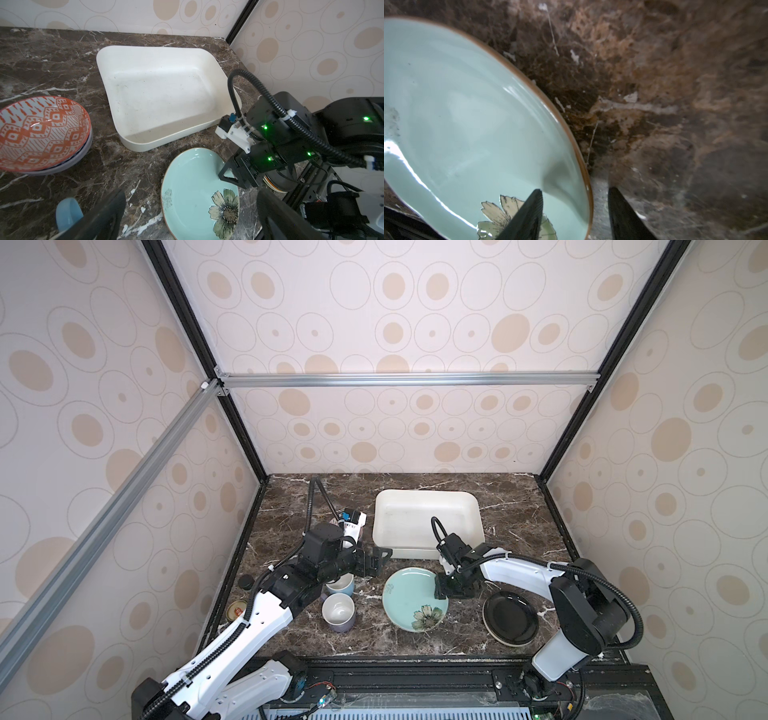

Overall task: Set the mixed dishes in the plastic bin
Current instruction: 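Grasp the mint-green plate rim with the right gripper while the left gripper releases the bin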

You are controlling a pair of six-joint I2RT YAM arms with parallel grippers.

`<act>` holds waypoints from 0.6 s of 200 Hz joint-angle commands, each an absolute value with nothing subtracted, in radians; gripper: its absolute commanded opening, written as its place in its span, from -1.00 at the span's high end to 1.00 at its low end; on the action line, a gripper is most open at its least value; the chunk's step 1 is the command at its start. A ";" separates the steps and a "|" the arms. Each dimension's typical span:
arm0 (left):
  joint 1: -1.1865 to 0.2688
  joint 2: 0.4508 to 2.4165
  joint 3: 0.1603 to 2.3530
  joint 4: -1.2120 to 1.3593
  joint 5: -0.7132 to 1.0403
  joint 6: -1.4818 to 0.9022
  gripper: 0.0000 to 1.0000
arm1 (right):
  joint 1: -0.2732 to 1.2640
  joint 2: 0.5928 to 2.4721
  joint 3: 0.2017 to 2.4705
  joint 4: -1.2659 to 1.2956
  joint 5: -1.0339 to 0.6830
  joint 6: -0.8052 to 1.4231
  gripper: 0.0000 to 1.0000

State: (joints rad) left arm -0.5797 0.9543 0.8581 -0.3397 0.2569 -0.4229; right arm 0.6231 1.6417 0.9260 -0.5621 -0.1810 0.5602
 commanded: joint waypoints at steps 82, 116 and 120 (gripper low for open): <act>-0.585 0.976 0.835 -0.390 0.267 -0.387 -0.98 | 0.630 1.767 0.907 -0.514 -0.219 0.605 0.89; -0.585 0.974 0.832 -0.402 0.250 -0.378 -0.98 | 0.630 1.765 0.922 -0.532 -0.225 0.579 1.00; -0.584 0.971 0.833 -0.402 0.248 -0.376 -0.98 | 0.630 1.761 0.926 -0.535 -0.227 0.574 1.00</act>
